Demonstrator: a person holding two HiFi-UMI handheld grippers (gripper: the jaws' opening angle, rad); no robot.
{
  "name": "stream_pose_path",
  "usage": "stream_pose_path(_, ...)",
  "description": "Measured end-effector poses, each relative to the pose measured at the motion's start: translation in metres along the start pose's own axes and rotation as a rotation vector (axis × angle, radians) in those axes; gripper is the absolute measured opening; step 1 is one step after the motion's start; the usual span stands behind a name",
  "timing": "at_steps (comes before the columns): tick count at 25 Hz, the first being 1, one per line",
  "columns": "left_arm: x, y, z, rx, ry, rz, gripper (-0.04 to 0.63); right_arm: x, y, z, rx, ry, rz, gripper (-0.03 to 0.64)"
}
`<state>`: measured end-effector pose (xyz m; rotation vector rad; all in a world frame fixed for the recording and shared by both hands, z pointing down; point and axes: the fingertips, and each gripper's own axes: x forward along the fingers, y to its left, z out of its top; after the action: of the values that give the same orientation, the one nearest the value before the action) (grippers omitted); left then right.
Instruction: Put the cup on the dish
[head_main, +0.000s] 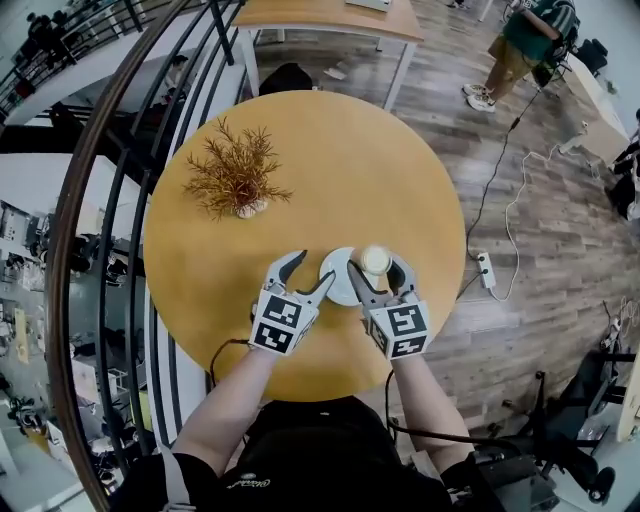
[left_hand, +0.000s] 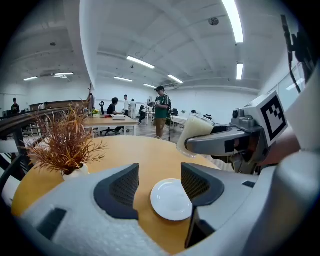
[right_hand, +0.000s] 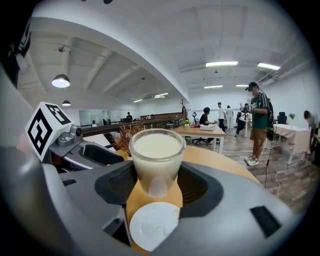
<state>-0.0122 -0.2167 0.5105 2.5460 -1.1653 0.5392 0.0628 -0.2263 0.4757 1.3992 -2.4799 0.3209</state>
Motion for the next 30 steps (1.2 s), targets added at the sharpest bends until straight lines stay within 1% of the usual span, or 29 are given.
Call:
stream_pose_path(4, 0.014, 0.001, -0.019, -0.007, 0.03, -0.006, 0.261, 0.01, -0.007, -0.022, 0.023, 0.022, -0.009, 0.249)
stream_pose_path(13, 0.042, -0.002, -0.065, -0.042, 0.1, -0.046, 0.261, 0.029, -0.014, -0.081, 0.046, 0.102, -0.024, 0.249)
stream_pose_path(19, 0.051, -0.002, -0.079, -0.052, 0.116, -0.064, 0.261, 0.038, -0.016, -0.103, 0.049, 0.139, -0.026, 0.249)
stream_pose_path(26, 0.053, -0.002, -0.086, -0.057, 0.129, -0.076, 0.261, 0.053, -0.014, -0.133, 0.032, 0.257, -0.023, 0.249)
stream_pose_path(30, 0.049, -0.003, -0.082, -0.054, 0.133, -0.072, 0.261, 0.055, -0.012, -0.141, 0.019, 0.3, -0.017, 0.249)
